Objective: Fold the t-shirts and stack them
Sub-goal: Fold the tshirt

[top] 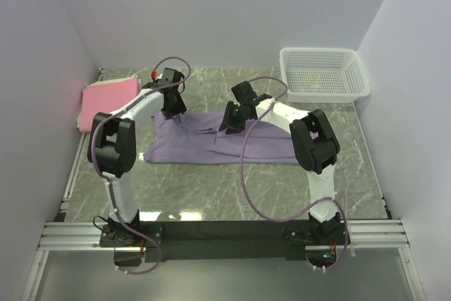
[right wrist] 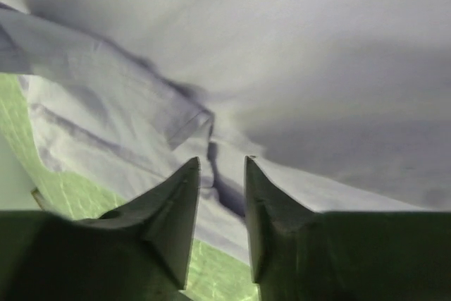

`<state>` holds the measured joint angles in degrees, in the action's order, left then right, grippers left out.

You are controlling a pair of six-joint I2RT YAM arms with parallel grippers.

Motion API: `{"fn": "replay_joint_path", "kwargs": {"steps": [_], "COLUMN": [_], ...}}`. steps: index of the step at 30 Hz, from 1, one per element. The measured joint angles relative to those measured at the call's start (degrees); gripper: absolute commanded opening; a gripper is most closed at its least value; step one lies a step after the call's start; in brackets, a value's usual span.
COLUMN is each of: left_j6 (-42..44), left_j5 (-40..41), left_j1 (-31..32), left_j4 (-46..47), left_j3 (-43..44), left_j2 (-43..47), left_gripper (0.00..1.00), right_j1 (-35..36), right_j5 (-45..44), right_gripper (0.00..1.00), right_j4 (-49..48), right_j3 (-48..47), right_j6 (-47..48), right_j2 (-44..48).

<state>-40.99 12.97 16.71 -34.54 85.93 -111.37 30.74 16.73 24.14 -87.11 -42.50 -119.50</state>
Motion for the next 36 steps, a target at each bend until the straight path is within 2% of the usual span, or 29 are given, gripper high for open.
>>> {"fn": "replay_joint_path", "kwargs": {"steps": [1,3,6,8,11,12,16,21,28,32,36], "left_j6": [-0.37,-0.55,-1.16,-1.29,-1.66,-1.77,-2.19,-2.16,-1.70,-1.70,-1.68], "left_j5": [-0.20,-0.72,-1.11,-1.14,-1.14,-1.14,-1.11,-1.11,-1.05,-1.05,-1.07], "left_j1": [-0.26,-0.76,-1.16,-1.20,-1.16,-1.16,-1.16,-1.36,-2.67,-3.30,-3.63], "left_j4": [0.39,1.01,1.14,0.96,1.07,1.18,1.33,1.03,0.98,1.42,1.33], "left_j3": [-0.15,-0.55,-1.86,-3.15,-5.53,-6.93,-13.03,-20.48,-23.74,-24.57,-26.32], "left_j2": [0.02,0.31,2.03,4.44,9.22,11.23,17.27,18.73,18.08,16.22,15.39], "left_gripper": [0.71,0.90,0.93,0.89,0.78,0.71,0.54,0.40,0.29,0.24,0.22], "right_j1": [-0.28,-0.68,-0.96,-0.94,-0.04,0.55,3.93,7.69,9.90,11.04,11.80], "right_j5": [-0.50,-1.70,-2.78,-2.78,-2.97,-2.95,-3.28,-6.69,-13.49,-15.67,-15.58], "right_gripper": [0.43,0.44,0.44,0.43,0.42,0.42,0.43,0.44,0.48,0.48,0.48], "right_j4": [0.17,0.35,-0.02,-0.44,-0.92,-1.11,-1.86,-2.19,-2.38,-2.01,-1.68], "right_j3": [-0.11,-0.35,-0.35,-0.33,-0.33,-0.33,-0.83,-1.16,-4.31,-8.13,-9.66], "right_j6": [0.07,0.35,1.88,3.41,7.10,8.68,14.99,25.62,39.78,44.70,48.24], "right_j2": [0.00,0.00,0.13,0.55,2.14,2.69,3.65,3.65,3.15,0.74,-1.51]}}
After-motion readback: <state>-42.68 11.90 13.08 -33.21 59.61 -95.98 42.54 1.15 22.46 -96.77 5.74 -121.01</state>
